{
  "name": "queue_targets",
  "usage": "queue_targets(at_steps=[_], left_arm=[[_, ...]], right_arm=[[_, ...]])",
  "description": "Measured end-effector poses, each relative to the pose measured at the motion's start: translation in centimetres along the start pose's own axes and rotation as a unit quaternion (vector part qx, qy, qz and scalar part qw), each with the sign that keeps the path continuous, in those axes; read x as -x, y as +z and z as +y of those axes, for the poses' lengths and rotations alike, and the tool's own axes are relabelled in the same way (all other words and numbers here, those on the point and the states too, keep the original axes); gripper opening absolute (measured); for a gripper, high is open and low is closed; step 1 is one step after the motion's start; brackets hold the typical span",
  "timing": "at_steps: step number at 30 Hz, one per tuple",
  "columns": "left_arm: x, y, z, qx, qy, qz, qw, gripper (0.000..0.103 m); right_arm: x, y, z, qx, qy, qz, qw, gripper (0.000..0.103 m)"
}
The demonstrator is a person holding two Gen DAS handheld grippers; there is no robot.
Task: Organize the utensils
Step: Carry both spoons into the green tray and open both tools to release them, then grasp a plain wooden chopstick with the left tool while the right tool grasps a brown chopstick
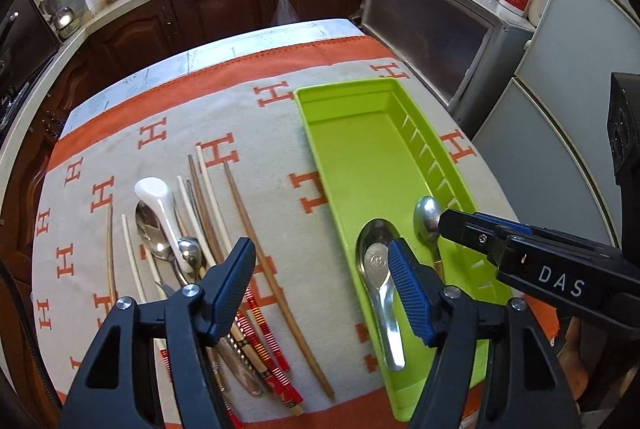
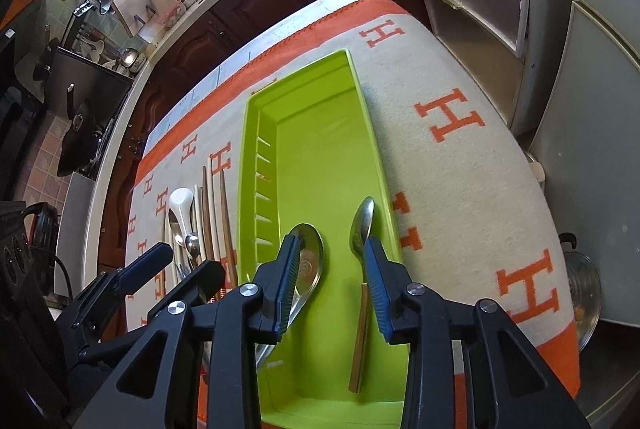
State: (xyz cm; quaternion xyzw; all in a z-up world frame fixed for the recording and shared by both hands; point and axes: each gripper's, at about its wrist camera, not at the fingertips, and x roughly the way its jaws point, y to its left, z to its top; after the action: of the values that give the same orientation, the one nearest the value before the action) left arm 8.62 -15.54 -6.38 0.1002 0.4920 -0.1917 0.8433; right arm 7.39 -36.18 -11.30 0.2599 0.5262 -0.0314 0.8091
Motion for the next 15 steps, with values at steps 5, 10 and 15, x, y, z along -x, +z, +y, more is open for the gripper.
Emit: queue_targets(at_steps=[5,10,15], left_arm=[[0.9,-0.9,0.9,0.006,0.009,-0.003,0.9999,0.073],[2.0,-1.8,2.1,0.012,0.020,-0.011,0.9997,0.075],[3.4,-3.0,4.1,0.025,0.033,-0.023,0.9989,0.078]], right_arm=[[0.0,-0.4,1.3,0.011,-0.001,0.004,1.000,0.034],[0.6,-1.3,3.3,0.032,-0.004,0.001,0.999,0.034],[1.1,-2.4,5.4,0.051,-0.009,0.000,0.999,0.034]])
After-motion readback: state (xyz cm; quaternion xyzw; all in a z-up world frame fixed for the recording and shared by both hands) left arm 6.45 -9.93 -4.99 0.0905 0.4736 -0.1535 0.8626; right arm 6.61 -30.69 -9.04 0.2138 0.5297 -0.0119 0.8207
